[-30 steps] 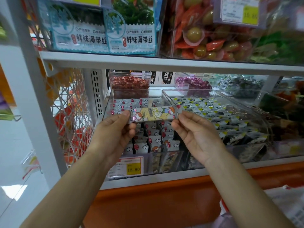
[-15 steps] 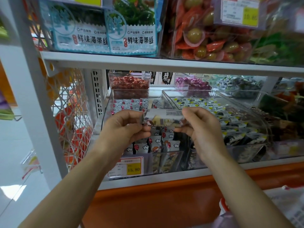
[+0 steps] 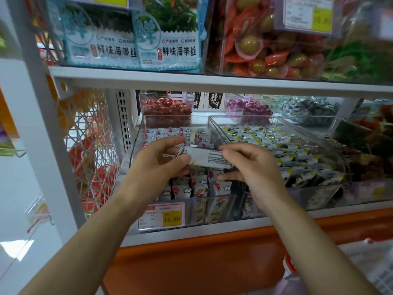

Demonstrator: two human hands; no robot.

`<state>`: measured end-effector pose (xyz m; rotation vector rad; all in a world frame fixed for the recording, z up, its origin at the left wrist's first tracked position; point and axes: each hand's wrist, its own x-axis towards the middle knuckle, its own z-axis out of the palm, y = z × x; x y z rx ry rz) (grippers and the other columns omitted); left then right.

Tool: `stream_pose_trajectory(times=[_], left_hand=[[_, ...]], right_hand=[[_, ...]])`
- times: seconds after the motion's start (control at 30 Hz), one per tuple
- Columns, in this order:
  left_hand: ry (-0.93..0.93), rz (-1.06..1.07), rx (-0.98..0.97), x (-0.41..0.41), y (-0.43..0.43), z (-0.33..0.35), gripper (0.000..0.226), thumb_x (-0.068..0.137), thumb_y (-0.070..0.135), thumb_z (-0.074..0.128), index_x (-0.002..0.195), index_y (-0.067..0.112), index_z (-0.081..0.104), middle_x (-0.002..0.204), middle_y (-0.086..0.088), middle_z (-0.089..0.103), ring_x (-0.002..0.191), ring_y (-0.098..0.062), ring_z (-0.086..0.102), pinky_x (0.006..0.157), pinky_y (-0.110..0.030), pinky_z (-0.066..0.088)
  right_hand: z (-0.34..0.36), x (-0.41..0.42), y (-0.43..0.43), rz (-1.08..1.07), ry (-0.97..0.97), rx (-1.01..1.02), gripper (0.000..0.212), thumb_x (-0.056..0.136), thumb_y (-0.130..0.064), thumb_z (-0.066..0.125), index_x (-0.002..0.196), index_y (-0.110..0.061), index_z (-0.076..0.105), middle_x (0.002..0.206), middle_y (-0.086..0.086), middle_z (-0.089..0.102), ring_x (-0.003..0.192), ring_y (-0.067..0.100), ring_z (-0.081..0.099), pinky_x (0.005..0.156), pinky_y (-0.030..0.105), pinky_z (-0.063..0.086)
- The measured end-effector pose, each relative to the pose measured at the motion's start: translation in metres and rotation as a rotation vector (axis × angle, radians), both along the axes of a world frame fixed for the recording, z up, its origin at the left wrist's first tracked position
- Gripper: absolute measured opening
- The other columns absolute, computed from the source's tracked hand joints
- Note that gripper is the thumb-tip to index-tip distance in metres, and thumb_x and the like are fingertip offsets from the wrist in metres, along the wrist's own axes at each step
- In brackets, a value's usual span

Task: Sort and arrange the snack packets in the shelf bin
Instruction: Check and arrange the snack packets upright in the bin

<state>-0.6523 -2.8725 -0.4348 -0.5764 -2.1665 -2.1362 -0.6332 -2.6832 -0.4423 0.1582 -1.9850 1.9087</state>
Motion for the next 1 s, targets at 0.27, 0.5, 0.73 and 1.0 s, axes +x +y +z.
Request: stream_pose_trajectory(times=[0.27,0.5,0.73,1.0], left_hand=[[-0.034,-0.017,-0.102,0.004,0.007,0.001,0.023,0.084,0.019,0.065,0.106,0.022,0.064,0.103,-0.006,0.062,0.083,-0.013,0.067,0.072,-0.021,0.057],[-0.088,0.102,-0.105,0.0,0.009,0.002,0.021,0.087,0.024,0.061,0.083,0.004,0.057,0.088,-0.011,0.063,0.077,-0.024,0.068,0.064,-0.036,0.06],[-0.029,0.263,-0.169,-0.001,0.009,0.001,0.029,0.089,0.032,0.058,0.078,0.004,0.055,0.077,-0.011,0.061,0.076,-0.038,0.065,0.068,-0.055,0.055],[-0.074,0.244,-0.043,-0.013,0.008,-0.001,0.028,0.094,0.036,0.049,0.085,0.013,0.061,0.077,-0.008,0.062,0.061,-0.015,0.062,0.059,-0.037,0.058]], right_hand=[[-0.001,-0.002,0.0,-0.18,0.12,0.288,0.024,0.088,-0.017,0.061,0.072,0.0,0.066,0.07,0.022,0.063,0.065,0.029,0.063,0.059,0.04,0.055],[-0.001,0.002,-0.008,-0.158,0.21,0.415,0.021,0.088,-0.017,0.062,0.071,-0.006,0.068,0.063,0.009,0.062,0.06,0.017,0.055,0.056,0.021,0.041],[-0.001,0.003,-0.011,-0.073,0.144,0.382,0.013,0.084,-0.026,0.064,0.095,-0.023,0.071,0.088,-0.01,0.07,0.082,0.002,0.065,0.073,0.019,0.051],[0.003,-0.004,-0.003,0.004,0.149,0.373,0.034,0.08,-0.018,0.068,0.108,-0.036,0.06,0.102,-0.008,0.067,0.089,0.011,0.067,0.075,0.029,0.058]])
